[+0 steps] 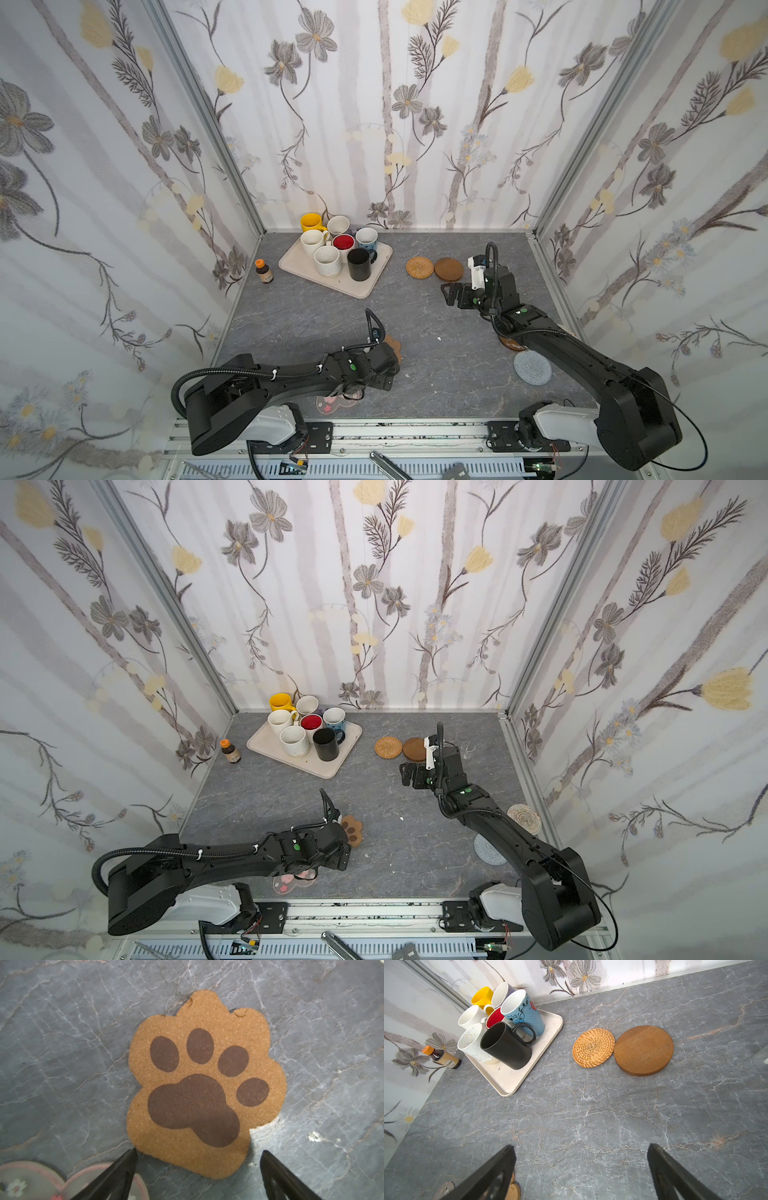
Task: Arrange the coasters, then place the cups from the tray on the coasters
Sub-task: 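Slide the paw-print cork coaster with the left gripper toward the wooden coasters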
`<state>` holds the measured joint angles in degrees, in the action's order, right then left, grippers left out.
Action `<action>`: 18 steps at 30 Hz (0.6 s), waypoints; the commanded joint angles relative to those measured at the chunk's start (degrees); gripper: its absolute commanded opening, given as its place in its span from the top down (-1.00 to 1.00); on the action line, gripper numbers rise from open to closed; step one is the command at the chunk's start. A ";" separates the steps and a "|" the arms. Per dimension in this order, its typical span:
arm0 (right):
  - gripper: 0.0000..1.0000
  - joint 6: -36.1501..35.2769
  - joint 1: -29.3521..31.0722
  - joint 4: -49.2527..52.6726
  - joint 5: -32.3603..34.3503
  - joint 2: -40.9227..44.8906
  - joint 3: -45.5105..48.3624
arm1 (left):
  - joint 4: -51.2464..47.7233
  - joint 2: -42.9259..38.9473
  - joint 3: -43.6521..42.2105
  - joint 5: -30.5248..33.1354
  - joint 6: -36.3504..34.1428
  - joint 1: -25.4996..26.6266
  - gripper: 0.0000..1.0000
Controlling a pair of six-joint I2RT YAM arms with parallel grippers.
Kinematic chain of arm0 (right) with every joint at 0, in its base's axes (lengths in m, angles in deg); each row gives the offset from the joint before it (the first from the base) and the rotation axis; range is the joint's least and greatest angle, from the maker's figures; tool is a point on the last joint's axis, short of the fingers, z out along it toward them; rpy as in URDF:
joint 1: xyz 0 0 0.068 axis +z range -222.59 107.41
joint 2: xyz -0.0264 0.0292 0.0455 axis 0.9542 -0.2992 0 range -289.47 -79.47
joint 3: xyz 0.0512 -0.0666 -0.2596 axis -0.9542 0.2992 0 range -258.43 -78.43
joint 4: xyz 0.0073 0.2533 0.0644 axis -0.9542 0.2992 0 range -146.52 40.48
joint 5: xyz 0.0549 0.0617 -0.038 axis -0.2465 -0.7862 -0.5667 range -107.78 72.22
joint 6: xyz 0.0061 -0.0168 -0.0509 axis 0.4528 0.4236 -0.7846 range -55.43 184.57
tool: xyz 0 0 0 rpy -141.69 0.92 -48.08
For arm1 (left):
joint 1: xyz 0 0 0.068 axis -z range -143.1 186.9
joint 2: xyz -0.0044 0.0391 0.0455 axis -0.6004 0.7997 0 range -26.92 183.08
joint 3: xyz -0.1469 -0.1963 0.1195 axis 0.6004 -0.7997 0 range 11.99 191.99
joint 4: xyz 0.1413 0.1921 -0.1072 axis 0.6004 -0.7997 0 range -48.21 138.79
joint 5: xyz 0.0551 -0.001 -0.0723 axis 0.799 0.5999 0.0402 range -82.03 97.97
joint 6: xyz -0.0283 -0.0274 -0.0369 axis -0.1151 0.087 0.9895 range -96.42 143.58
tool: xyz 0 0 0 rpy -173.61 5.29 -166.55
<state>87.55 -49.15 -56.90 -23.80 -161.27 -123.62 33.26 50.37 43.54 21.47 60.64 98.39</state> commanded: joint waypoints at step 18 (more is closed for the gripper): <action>-0.99 1.98 -0.59 -2.74 -0.35 3.38 1.46 | 3.25 11.20 8.29 1.63 -0.43 -0.30 -0.77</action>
<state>88.78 -49.68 -57.05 -23.86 -158.49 -122.33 34.72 60.12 50.66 23.87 60.18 98.28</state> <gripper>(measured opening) 0.996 0.882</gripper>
